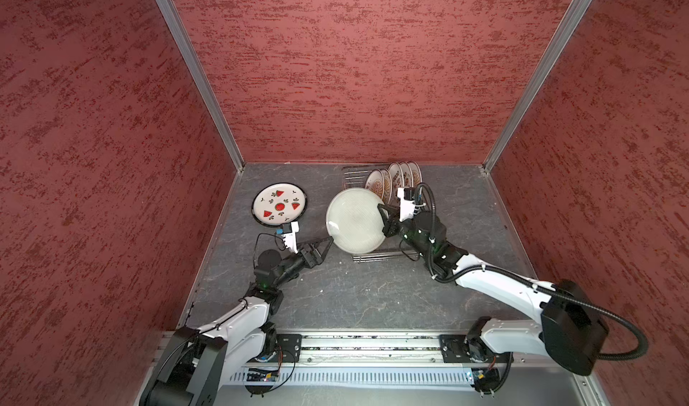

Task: Unload the plates from the dish rack
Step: 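Pull the plain white plate toward the left gripper and close left gripper on its rim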

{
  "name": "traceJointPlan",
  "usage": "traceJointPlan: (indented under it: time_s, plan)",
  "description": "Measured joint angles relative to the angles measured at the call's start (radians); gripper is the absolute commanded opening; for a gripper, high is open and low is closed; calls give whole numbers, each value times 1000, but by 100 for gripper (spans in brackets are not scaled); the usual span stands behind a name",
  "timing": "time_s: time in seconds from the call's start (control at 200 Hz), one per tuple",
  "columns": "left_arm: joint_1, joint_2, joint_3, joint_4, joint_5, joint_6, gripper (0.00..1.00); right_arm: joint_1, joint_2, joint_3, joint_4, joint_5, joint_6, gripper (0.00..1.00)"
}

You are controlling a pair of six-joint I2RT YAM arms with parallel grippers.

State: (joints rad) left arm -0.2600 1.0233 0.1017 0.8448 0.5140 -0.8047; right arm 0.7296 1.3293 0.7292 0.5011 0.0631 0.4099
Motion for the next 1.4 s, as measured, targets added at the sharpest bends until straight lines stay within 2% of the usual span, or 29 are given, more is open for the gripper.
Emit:
traceJointPlan:
  time_s: [0.135, 0.276, 0.466, 0.546, 0.621, 0.787, 0.967, 1.202, 1.398]
  plan:
    - [4, 31, 0, 27, 3, -34, 67, 14, 49, 0, 37, -31, 25, 2]
    - [6, 59, -5, 61, 3, -61, 54, 21, 82, 0, 72, -52, 46, 2]
    - [7, 72, -6, 84, 4, -96, 28, 23, 90, -10, 120, -64, 59, 2]
    - [5, 71, -8, 85, -3, -95, 21, 23, 90, -12, 130, -62, 59, 2]
    - [-1, 63, -8, 71, -18, -97, 18, 23, 90, -16, 139, -58, 59, 2]
    - [-13, 32, -8, 39, -26, -118, 5, 18, 90, -21, 144, -42, 58, 2]
    - [-16, 5, -8, 13, -41, -127, 0, 22, 101, -21, 161, -28, 53, 4]
    - [-18, 4, -8, -15, -35, -123, 0, 21, 135, -16, 159, -29, 41, 29]
    - [-18, -17, -16, -39, -29, -131, 0, 23, 151, 3, 162, -39, 35, 35]
